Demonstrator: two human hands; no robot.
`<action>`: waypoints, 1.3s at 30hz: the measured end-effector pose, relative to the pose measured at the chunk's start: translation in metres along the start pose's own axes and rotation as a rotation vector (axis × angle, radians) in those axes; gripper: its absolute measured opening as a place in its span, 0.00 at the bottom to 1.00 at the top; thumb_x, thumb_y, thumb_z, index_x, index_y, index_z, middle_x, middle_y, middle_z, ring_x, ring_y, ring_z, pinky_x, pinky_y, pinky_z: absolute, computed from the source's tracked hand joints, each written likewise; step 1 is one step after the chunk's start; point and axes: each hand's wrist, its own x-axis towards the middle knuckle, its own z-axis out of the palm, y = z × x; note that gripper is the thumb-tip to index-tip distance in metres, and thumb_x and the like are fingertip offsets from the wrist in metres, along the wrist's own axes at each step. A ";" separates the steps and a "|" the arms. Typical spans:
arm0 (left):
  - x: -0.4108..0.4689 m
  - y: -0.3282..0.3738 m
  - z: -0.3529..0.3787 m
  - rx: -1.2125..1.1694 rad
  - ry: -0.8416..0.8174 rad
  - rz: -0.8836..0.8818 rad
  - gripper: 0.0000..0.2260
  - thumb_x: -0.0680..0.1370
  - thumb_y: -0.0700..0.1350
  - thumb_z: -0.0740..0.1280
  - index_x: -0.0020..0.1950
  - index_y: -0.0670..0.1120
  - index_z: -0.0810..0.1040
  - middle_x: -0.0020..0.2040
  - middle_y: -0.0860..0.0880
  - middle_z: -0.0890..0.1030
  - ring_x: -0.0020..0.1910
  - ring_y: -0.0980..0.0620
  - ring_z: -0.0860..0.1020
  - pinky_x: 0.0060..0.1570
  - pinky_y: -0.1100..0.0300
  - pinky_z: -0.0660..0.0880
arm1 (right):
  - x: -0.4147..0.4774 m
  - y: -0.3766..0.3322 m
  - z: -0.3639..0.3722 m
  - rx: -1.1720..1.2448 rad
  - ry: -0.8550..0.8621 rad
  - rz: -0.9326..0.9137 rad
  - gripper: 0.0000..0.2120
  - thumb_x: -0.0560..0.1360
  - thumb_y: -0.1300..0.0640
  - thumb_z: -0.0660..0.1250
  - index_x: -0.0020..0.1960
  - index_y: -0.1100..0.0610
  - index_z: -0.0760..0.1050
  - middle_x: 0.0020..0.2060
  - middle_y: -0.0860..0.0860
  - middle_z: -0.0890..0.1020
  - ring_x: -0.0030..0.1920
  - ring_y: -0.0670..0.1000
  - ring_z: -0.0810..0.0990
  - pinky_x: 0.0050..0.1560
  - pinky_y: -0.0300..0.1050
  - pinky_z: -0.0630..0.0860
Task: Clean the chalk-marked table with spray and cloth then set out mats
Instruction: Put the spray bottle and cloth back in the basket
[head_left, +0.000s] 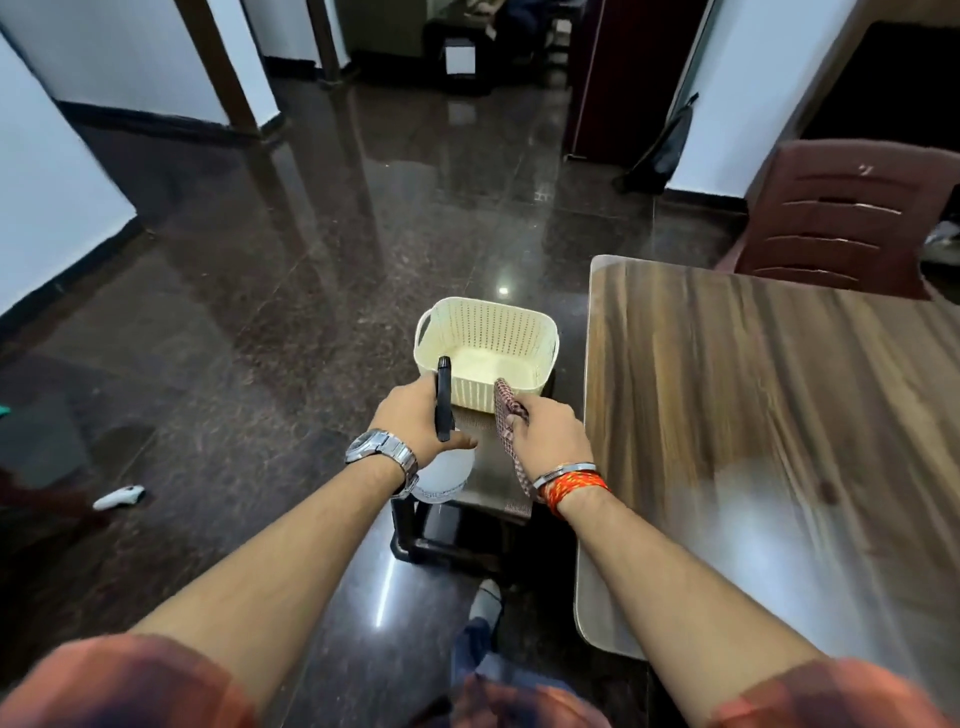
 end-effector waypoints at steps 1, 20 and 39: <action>0.017 0.000 -0.002 0.022 -0.011 0.007 0.29 0.61 0.58 0.82 0.53 0.48 0.72 0.45 0.50 0.84 0.44 0.47 0.80 0.39 0.56 0.72 | 0.015 -0.001 0.002 0.017 0.001 0.024 0.13 0.76 0.55 0.61 0.59 0.50 0.76 0.50 0.56 0.83 0.50 0.63 0.80 0.48 0.54 0.78; 0.305 -0.045 -0.007 -0.051 -0.287 0.105 0.23 0.66 0.48 0.80 0.56 0.45 0.74 0.47 0.45 0.84 0.48 0.43 0.82 0.51 0.48 0.79 | 0.248 -0.009 0.054 0.078 0.122 0.395 0.15 0.75 0.65 0.59 0.58 0.60 0.78 0.51 0.61 0.82 0.53 0.62 0.78 0.50 0.51 0.74; 0.373 -0.104 0.102 -0.053 -0.389 -0.015 0.23 0.71 0.42 0.76 0.62 0.45 0.71 0.45 0.47 0.83 0.43 0.46 0.81 0.43 0.58 0.76 | 0.301 0.067 0.162 0.019 0.014 0.535 0.23 0.73 0.68 0.61 0.65 0.53 0.74 0.47 0.58 0.83 0.46 0.60 0.81 0.49 0.52 0.79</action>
